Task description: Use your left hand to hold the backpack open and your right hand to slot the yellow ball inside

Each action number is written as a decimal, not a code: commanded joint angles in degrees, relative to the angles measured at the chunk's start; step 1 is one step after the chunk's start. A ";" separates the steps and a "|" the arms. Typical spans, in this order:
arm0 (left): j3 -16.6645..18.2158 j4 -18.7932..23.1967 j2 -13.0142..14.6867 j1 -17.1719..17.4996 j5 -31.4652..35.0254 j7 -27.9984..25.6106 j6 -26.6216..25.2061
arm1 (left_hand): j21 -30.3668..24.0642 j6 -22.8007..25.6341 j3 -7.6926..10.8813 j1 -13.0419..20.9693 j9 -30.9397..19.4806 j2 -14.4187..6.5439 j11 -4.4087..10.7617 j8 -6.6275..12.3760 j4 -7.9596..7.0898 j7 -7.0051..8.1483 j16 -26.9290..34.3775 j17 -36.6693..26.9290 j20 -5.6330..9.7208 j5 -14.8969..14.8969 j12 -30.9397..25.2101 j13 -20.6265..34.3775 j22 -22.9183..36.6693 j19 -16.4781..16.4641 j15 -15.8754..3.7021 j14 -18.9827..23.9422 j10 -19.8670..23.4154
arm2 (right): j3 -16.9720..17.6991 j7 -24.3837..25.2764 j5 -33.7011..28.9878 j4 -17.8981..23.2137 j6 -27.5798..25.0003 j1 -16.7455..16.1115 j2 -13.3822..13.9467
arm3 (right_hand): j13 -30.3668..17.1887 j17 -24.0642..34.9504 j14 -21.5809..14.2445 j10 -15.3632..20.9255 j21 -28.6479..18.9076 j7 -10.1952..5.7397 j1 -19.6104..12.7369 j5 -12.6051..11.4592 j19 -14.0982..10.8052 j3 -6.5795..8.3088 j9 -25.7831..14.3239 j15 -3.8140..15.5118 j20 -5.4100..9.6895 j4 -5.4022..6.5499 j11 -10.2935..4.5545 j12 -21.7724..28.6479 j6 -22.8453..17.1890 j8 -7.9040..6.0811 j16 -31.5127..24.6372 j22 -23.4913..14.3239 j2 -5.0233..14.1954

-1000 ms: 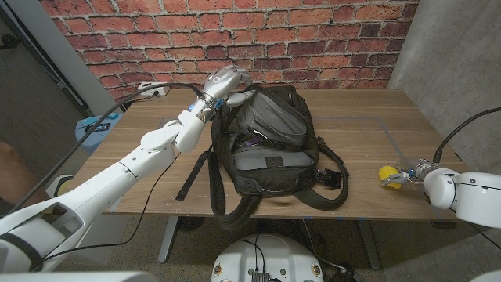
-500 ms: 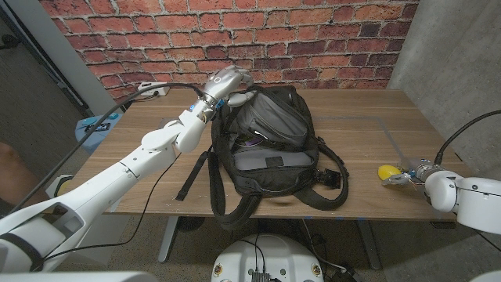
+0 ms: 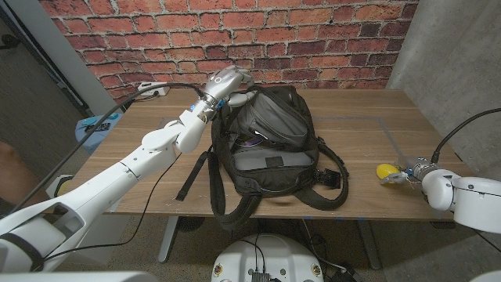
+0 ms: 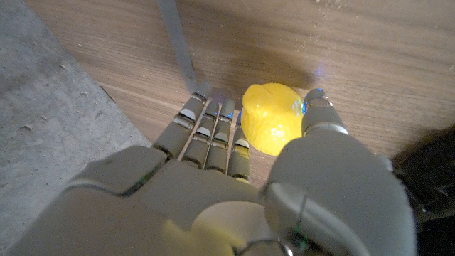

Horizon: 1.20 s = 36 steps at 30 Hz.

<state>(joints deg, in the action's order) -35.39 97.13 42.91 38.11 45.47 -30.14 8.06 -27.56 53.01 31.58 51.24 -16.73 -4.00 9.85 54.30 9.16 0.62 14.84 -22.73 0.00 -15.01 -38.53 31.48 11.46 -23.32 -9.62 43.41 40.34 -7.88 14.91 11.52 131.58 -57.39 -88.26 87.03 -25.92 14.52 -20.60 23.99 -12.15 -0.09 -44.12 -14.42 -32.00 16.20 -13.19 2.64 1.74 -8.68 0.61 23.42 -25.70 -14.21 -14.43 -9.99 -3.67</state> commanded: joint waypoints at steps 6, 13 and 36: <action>-0.04 -0.70 -0.15 -0.04 -0.32 -0.51 0.09 | -0.30 -0.08 -0.09 0.67 -0.01 -0.31 1.22 0.67 0.05 0.09 -0.26 -0.26 -0.11 -0.12 0.14 0.10 0.07 0.28 -0.09 0.35 1.07 | -4.77 4.81 4.71 1.04 -0.38 5.08 1.95 | -0.42 0.40 -2.22 2.36 -0.42 -0.71 -0.50 -0.36 -1.62 -0.27 -0.06 2.91 0.08 0.25 -0.57 1.31 -2.26 -0.29 -1.05 -0.19 0.13; -0.30 -0.99 -0.33 -0.38 -0.17 -0.57 0.22 | -0.31 -0.10 -0.05 0.56 0.07 -0.24 1.22 0.69 0.02 -0.02 -0.42 -0.15 -0.06 -0.15 0.15 0.17 0.06 0.40 -0.08 0.38 1.07 | -0.57 7.35 7.28 0.90 0.31 1.21 1.95 | -0.37 0.54 -3.61 3.66 -0.56 -1.16 -1.08 -0.32 -2.49 -0.38 0.00 3.70 0.30 0.11 -0.94 1.87 -3.80 -0.59 -1.57 -0.19 0.23; -1.22 -3.78 -1.04 -2.34 -0.42 -1.52 2.04 | -0.47 -0.16 -0.05 0.62 0.21 -0.20 1.18 0.88 0.11 0.07 -0.64 -0.19 -0.16 -0.14 0.39 -0.09 0.02 0.55 -0.04 0.40 1.24 | 9.77 8.66 5.32 2.39 -0.14 -7.43 -1.59 | 0.25 0.92 -5.69 5.84 -0.86 -1.55 -2.07 -0.16 -4.29 -0.65 0.11 4.83 0.80 0.06 -1.77 2.49 -6.53 -1.04 -2.43 -0.23 0.65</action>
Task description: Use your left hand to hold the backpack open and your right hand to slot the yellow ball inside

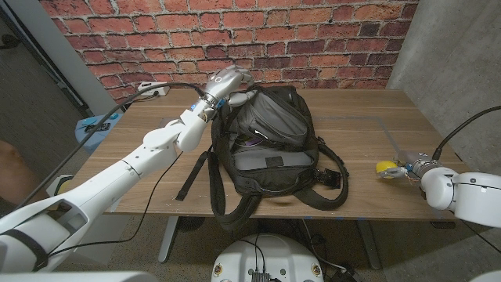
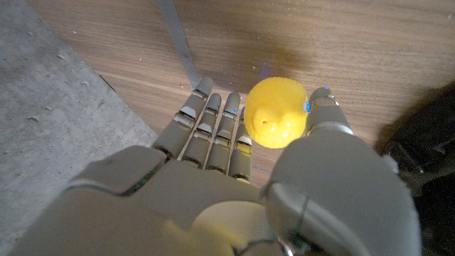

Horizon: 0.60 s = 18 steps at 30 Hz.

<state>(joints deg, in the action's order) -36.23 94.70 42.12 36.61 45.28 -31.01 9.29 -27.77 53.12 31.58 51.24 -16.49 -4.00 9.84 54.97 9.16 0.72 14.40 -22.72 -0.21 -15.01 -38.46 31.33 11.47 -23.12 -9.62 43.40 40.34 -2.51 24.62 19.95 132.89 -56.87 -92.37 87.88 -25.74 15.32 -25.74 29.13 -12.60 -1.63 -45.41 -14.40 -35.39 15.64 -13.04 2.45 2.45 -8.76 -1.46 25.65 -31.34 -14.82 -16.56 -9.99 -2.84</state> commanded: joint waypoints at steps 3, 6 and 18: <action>-0.41 -1.65 -0.21 -1.01 -0.27 -0.84 1.05 | -0.26 -0.27 -0.08 0.60 0.05 -0.23 1.18 0.20 0.09 -0.05 -0.20 -0.25 0.04 -0.13 0.32 0.08 0.01 0.39 -0.06 0.39 1.25 | 5.55 -2.28 -4.62 1.67 -0.99 -3.79 -3.46 | 0.16 0.17 -0.83 1.09 -0.41 -0.04 -0.85 -0.13 -1.05 -0.20 -0.03 5.12 0.16 0.17 0.11 0.36 -1.03 -0.38 -0.41 -0.24 -0.18; -0.51 -2.04 -0.18 -1.28 -0.28 -1.04 1.44 | -0.27 -0.18 -0.12 0.66 0.10 -0.26 1.10 0.24 0.12 -0.06 -0.18 -0.33 0.04 -0.12 0.36 0.04 0.00 0.42 -0.08 0.34 1.26 | 5.74 -3.51 -6.16 2.54 -1.82 -3.47 -3.96 | 0.22 0.22 -0.97 1.23 -0.41 -0.03 -0.86 -0.10 -1.16 -0.25 -0.02 5.21 0.17 0.21 -0.18 0.39 -1.12 -0.36 -0.47 -0.24 -0.12; -0.89 -3.88 -0.23 -2.92 -0.34 -1.59 3.17 | -0.36 -0.35 -0.10 0.60 0.06 -0.23 1.10 0.36 0.10 -0.01 -0.31 -0.30 0.08 -0.10 0.47 -0.04 -0.01 0.50 -0.11 0.42 1.33 | 6.24 -6.92 -11.24 6.12 -4.83 -2.29 -6.70 | 0.44 0.39 -1.18 1.68 -0.34 0.04 -0.96 0.04 -1.37 -0.47 0.00 5.11 0.17 0.32 0.04 0.48 -1.54 -0.29 -0.59 -0.26 0.02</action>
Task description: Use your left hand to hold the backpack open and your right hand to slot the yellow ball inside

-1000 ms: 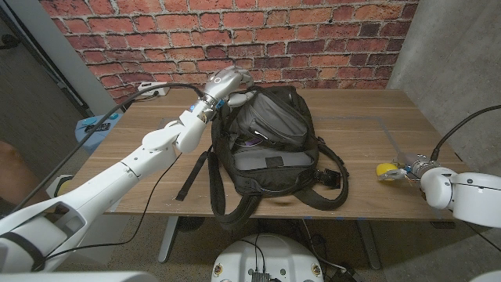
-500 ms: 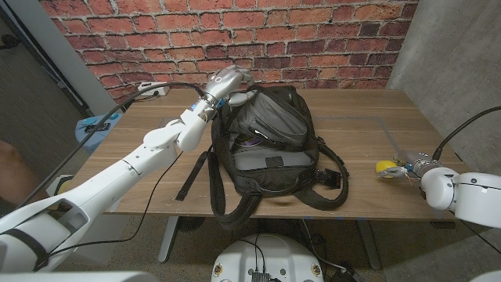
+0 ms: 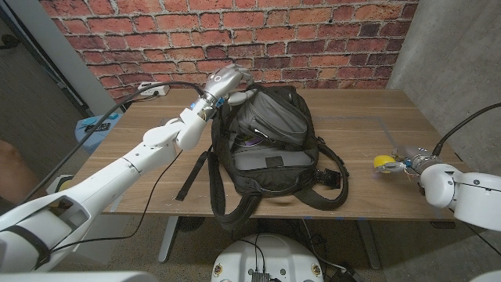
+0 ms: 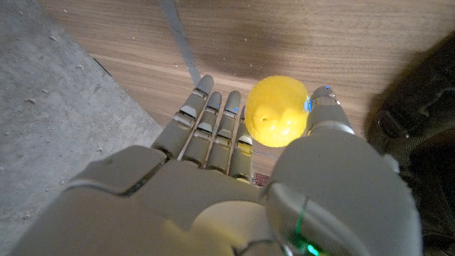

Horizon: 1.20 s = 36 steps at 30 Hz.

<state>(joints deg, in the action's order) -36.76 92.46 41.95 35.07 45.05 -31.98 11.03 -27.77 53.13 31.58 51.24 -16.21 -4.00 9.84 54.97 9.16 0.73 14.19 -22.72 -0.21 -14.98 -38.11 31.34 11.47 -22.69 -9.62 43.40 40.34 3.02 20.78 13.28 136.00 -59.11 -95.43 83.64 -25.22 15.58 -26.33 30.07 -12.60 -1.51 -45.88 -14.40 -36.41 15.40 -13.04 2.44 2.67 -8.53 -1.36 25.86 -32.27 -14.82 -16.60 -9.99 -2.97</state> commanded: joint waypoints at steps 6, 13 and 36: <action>-0.52 -2.02 -0.10 -1.85 -0.05 -0.75 1.90 | -0.39 -0.40 -0.14 0.65 -0.24 -0.26 1.12 0.43 0.13 -0.04 -0.12 -0.38 0.08 -0.11 0.13 0.01 -0.02 0.13 -0.11 0.36 1.28 | 1.79 -4.06 -6.30 4.75 -3.80 0.07 -4.10 | 0.01 0.20 -0.79 0.84 -0.37 -0.04 -0.64 0.11 -0.59 -0.29 0.01 5.17 -0.01 0.08 -0.14 0.28 -0.89 -0.30 -0.64 -0.27 0.27; -0.49 -1.76 -0.01 -2.05 0.13 -0.87 2.05 | -0.43 -0.36 -0.15 0.58 -0.12 -0.26 1.18 0.46 0.08 -0.07 -0.19 -0.36 0.07 -0.10 0.20 -0.02 -0.03 0.19 -0.08 0.39 1.28 | 3.42 -5.00 -9.07 7.01 -4.84 -1.94 -6.08 | 0.07 0.25 -1.03 0.94 -0.36 -0.11 -0.70 0.18 -0.73 -0.42 0.02 5.11 -0.02 0.08 -0.05 0.29 -1.06 -0.26 -0.73 -0.27 0.22; 2.83 3.01 2.97 1.69 -0.80 -0.14 0.70 | -0.59 -0.48 -0.22 0.60 -0.01 -0.26 1.20 0.67 0.12 0.06 -0.37 -0.46 0.10 -0.09 0.32 0.01 -0.06 0.38 -0.14 0.34 1.38 | 2.44 -6.71 -13.62 13.65 -7.29 -2.13 -9.81 | 0.19 0.39 -1.45 1.55 -0.23 -0.06 -0.94 0.48 -1.06 -0.83 0.05 5.06 -0.12 0.20 -0.18 0.53 -1.74 -0.08 -0.85 -0.30 0.50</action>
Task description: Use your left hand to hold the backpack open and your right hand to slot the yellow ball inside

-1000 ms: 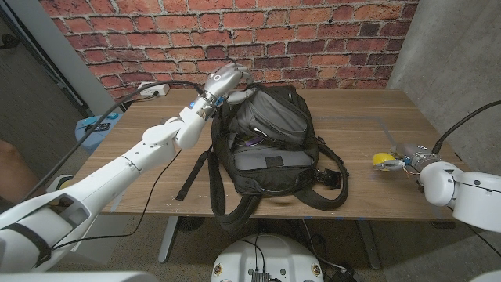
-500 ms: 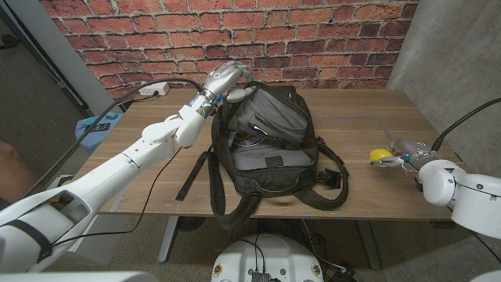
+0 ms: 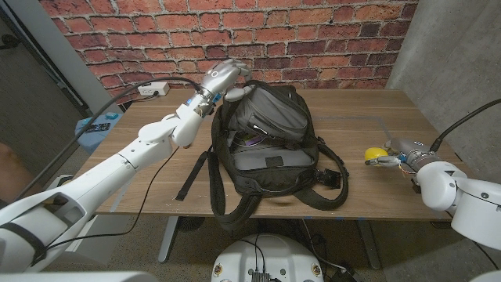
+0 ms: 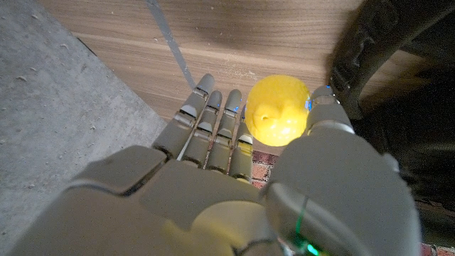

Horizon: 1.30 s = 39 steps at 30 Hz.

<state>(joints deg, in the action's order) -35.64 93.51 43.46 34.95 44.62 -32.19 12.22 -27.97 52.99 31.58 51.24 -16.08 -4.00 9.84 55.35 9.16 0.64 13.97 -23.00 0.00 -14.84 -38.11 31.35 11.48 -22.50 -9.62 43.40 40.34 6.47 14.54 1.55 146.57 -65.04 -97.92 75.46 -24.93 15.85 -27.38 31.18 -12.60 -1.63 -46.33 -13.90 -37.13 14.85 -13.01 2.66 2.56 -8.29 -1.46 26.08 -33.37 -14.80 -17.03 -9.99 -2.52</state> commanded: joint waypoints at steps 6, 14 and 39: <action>2.65 2.45 2.20 2.52 -0.60 -0.03 -0.57 | -0.43 -0.39 -0.26 0.52 -0.07 -0.31 1.15 0.29 0.05 0.23 -0.17 -0.22 -0.10 -0.22 0.35 0.04 -0.06 0.21 -0.10 0.37 1.34 | -1.28 -0.77 -2.11 4.30 -1.75 0.70 -1.78 | -0.03 0.14 -0.57 0.60 -0.20 -0.03 -0.52 0.07 -0.41 -0.40 0.03 4.95 -0.01 0.00 -0.10 0.34 -0.87 -0.08 -0.46 -0.30 0.12; 3.38 2.24 2.72 2.44 -0.83 -0.11 0.11 | -0.47 -0.43 -0.28 0.54 -0.10 -0.35 1.21 0.40 0.07 0.14 -0.18 -0.29 -0.11 -0.21 0.35 0.08 -0.07 0.27 -0.17 0.39 1.39 | -2.37 -0.56 -1.85 6.85 -3.62 2.17 -1.51 | 0.05 0.15 -0.62 0.90 -0.17 0.02 -0.71 0.14 -0.52 -0.50 0.04 4.85 0.03 -0.05 -0.13 0.43 -1.12 -0.05 -0.44 -0.31 0.15; 4.49 2.05 3.39 2.57 -0.92 -0.23 1.27 | -0.61 -0.67 -0.40 0.45 -0.05 -0.40 1.30 0.60 0.03 0.16 -0.27 -0.42 -0.12 -0.17 0.49 0.17 -0.09 0.53 -0.18 0.47 1.36 | -2.81 0.01 1.18 12.12 -6.77 3.52 -0.77 | 0.30 0.22 -1.07 1.52 -0.07 0.00 -1.22 0.31 -0.79 -0.75 0.04 5.04 0.13 -0.08 -0.03 0.59 -1.74 0.11 -0.53 -0.32 0.50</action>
<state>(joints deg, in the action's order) -31.39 95.80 46.79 37.55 43.76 -32.67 13.19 -28.19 52.60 31.57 51.24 -16.11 -4.01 9.84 55.69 9.16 0.81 13.75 -23.26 -0.32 -14.79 -37.65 31.35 11.17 -22.19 -9.83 43.61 40.33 3.99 14.06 1.47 156.79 -70.69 -94.96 74.47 -24.60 15.83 -27.77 32.09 -12.60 -1.74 -46.84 -13.90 -37.64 14.38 -12.66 2.84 2.67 -8.45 -1.38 26.30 -34.71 -14.48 -17.03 -9.99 -2.02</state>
